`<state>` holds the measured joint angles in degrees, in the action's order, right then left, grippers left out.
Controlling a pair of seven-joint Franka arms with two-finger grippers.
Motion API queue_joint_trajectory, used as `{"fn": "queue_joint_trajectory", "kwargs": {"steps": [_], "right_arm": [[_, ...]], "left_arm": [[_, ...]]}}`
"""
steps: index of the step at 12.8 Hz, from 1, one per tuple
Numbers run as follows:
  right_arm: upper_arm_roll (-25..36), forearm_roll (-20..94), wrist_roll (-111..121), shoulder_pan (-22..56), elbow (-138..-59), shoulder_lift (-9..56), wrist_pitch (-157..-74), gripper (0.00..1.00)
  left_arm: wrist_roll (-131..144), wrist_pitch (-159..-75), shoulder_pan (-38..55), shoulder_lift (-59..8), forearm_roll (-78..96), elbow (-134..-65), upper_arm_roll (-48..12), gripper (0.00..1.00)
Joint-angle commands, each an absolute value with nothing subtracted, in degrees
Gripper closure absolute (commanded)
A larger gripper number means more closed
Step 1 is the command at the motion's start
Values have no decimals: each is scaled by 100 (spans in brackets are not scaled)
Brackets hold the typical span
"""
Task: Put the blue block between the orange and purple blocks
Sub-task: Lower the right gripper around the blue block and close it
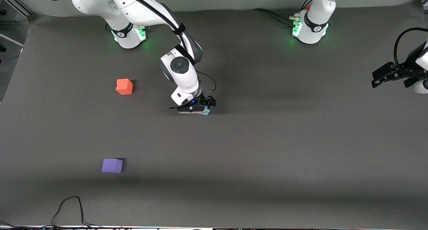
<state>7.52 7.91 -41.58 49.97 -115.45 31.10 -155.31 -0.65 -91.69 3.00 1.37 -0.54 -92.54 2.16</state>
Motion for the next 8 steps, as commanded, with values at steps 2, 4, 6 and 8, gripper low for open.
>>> {"fn": "queue_joint_trajectory", "kwargs": {"steps": [2, 4, 6, 8], "right_arm": [[756, 1098, -4122, 5027, -11199, 3190, -15268, 1], [765, 1116, -4148, 5010, -10952, 3208, -14899, 1], [756, 1125, -4253, 5080, -10934, 3339, -14915, 1], [765, 1116, -4245, 5106, -10951, 3410, -14941, 1]], "left_arm": [[-395, -9175, 422, 167, -184, -9483, 264, 0], [-396, -9254, 422, 115, -193, -9501, 246, 0], [-396, -9272, 343, 88, -193, -9519, 124, 0], [-396, -9308, 299, 88, -193, -9527, 62, 0]]}}
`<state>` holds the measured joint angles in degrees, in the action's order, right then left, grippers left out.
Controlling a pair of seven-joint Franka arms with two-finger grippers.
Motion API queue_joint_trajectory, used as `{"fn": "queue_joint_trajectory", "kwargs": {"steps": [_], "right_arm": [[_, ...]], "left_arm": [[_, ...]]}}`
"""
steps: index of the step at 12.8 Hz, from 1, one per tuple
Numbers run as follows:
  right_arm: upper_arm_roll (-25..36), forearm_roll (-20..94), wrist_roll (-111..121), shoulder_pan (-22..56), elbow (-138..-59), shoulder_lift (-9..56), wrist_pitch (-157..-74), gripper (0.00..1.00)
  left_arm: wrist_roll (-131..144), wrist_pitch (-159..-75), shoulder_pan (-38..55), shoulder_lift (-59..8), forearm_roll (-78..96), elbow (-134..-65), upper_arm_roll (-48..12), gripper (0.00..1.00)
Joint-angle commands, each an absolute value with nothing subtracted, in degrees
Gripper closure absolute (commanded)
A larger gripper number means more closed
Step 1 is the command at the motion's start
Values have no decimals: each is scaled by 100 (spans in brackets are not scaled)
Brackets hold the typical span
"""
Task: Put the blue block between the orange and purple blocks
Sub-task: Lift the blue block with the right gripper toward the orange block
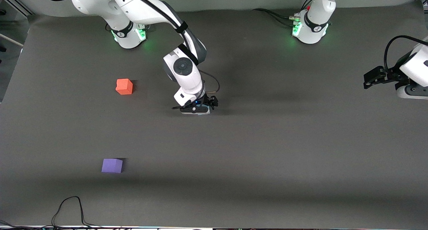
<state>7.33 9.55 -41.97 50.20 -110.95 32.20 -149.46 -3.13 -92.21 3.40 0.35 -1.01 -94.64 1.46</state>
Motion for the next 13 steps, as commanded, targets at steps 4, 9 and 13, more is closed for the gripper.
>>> {"fn": "queue_joint_trajectory", "kwargs": {"steps": [4, 9, 13], "right_arm": [[773, 1055, -4175, 5212, -11021, 3595, -15170, 2], [791, 1046, -4034, 5194, -11021, 3604, -15161, 50], [826, 1037, -3947, 5168, -10986, 3446, -15074, 100]], "left_arm": [[-396, -9308, 290, 97, -193, -9519, 61, 0], [-290, -9273, 290, 123, -150, -9413, 105, 0], [-168, -9246, 290, 105, -123, -9264, 114, 0]]}}
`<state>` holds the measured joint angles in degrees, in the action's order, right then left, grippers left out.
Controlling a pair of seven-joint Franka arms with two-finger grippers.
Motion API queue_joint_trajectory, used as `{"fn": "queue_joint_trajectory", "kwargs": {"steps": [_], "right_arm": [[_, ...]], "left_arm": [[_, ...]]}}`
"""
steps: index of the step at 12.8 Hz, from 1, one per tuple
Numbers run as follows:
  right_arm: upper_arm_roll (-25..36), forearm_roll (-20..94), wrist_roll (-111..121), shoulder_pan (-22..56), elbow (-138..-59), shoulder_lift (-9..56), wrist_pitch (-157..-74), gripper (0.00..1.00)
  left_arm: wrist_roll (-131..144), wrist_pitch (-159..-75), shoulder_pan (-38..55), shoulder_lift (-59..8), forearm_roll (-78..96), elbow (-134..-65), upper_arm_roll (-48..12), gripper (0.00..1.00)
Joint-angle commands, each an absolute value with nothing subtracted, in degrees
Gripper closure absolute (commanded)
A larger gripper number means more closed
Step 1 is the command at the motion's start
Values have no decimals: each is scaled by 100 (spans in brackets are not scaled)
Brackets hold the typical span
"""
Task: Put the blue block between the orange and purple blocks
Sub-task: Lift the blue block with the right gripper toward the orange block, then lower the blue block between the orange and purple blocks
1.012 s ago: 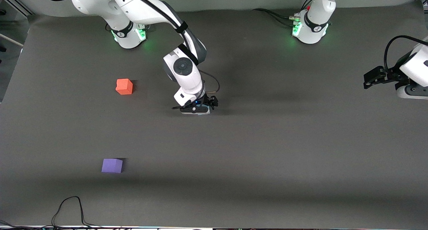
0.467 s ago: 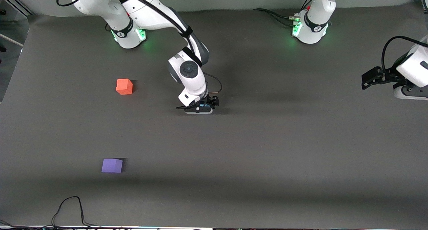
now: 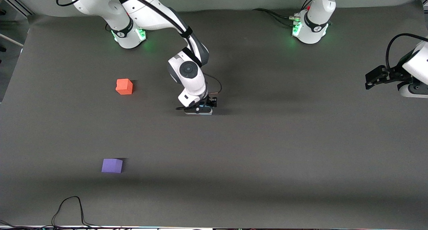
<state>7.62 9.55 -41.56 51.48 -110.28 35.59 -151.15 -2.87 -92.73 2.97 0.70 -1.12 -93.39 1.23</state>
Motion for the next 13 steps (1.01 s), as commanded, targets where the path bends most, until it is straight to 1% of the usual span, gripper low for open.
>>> {"fn": "queue_joint_trajectory", "kwargs": {"steps": [1, 3, 4, 6, 9, 10, 11, 13], "right_arm": [[861, 1020, -3685, 5133, -10960, 3324, -14899, 100], [1150, 1020, -3324, 5124, -10777, 2911, -14155, 100], [1299, 1020, -3166, 5124, -10506, 2726, -13524, 100], [1607, 1020, -3033, 5124, -9716, 2419, -12171, 100], [2257, 1107, -2717, 5107, -8372, 2084, -10324, 100], [2468, 1099, -2690, 5106, -8028, 1961, -9857, 100], [2705, 1107, -2515, 5106, -7877, 1856, -9548, 100], [3100, 1108, -1753, 5106, -8058, 1443, -9274, 100]], "left_arm": [[-141, -9246, 299, 105, -123, -9264, 114, 0], [-141, -9237, 299, 114, -132, -9264, 114, 0], [-141, -9237, 290, 114, -123, -9264, 114, 0], [-141, -9246, 290, 106, -114, -9246, 114, 0], [-141, -9290, 299, 97, -141, -9264, 105, 0], [-158, -9316, 299, 97, -141, -9264, 105, 0], [-193, -9334, 299, 97, -141, -9255, 114, 0], [-229, -9325, 290, 97, -123, -9255, 114, 0]]}}
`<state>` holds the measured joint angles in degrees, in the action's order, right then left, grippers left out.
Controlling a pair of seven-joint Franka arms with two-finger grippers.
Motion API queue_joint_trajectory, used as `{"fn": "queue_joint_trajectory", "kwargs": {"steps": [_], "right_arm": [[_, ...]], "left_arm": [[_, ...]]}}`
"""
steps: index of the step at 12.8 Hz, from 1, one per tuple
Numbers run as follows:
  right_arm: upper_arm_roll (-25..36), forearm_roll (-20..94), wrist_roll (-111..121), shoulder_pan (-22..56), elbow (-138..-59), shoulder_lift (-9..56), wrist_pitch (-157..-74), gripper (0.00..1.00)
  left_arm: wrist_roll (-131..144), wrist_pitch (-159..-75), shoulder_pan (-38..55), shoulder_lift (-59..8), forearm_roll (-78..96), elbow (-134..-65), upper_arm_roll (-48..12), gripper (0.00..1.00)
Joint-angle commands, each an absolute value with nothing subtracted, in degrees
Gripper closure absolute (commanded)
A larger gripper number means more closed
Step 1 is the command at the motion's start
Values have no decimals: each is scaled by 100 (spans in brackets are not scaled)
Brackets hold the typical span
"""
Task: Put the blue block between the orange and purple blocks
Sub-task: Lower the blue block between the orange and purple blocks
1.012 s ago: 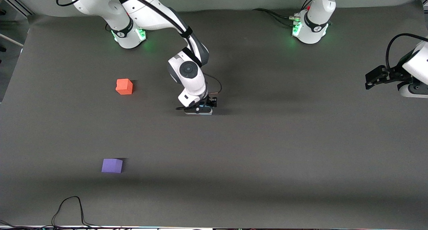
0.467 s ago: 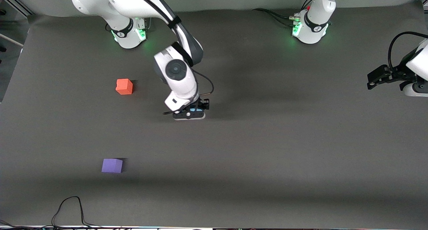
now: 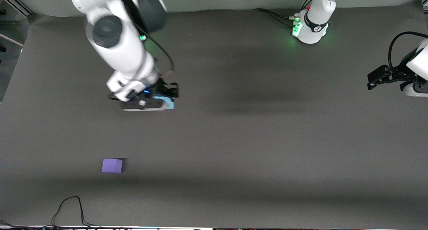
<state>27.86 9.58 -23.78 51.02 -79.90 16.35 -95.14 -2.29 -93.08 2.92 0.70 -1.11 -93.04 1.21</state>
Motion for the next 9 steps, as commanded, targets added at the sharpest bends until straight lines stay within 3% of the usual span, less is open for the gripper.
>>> {"fn": "queue_joint_trajectory", "kwargs": {"steps": [1, 6, 9], "right_arm": [[3337, 1107, -1384, 5115, -8260, 1285, -9194, 100], [4779, 923, 392, 5150, -9631, 440, -9439, 100], [4957, 547, 483, 5168, -10491, 63, -10157, 100]], "left_arm": [[-229, -9334, 299, 97, -123, -9237, 106, 0], [-220, -9334, 299, 79, -114, -9263, 105, 0], [-220, -9325, 290, -79, -114, -9281, 105, 0]]}}
